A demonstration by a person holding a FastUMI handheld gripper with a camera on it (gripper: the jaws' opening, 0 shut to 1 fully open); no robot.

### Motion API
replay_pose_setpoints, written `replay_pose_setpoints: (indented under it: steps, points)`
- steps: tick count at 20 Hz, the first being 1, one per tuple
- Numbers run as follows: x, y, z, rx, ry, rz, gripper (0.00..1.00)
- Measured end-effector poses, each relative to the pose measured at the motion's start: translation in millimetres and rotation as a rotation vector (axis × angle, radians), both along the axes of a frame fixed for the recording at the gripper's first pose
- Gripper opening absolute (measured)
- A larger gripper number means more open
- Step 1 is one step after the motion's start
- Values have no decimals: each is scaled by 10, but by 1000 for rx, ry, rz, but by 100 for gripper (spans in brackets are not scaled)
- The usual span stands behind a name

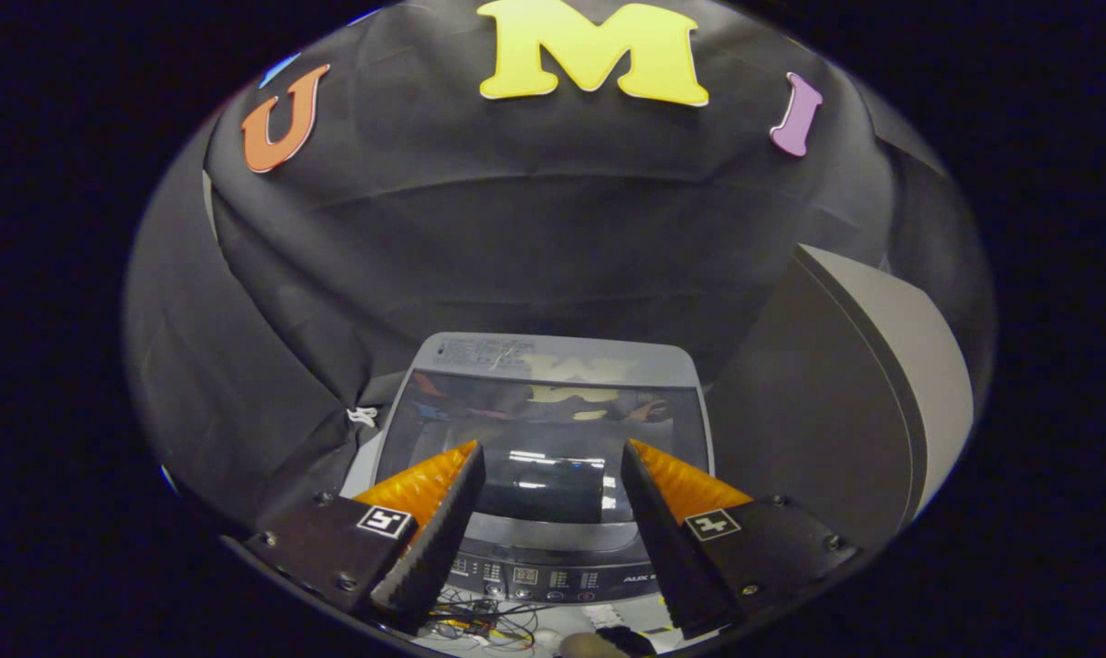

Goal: Put the clothes into the washing machine and then close the washing machine lid.

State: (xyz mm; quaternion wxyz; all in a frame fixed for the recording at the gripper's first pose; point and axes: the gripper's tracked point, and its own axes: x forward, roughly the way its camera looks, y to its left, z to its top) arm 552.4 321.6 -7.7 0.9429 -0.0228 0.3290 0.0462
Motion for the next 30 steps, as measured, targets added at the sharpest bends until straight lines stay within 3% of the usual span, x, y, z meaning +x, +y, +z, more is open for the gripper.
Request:
replay_pose_setpoints:
  steps: [7,18,22,30]
  points:
    - [-565,-282,469,65,-158,28,94]
    - [-2034,-2078,1176,45,-410,-86,94]
    - [-2530,-2633,1214,27,-464,-122,98]
    - [-3606,-3555,922,64,-489,-96,99]
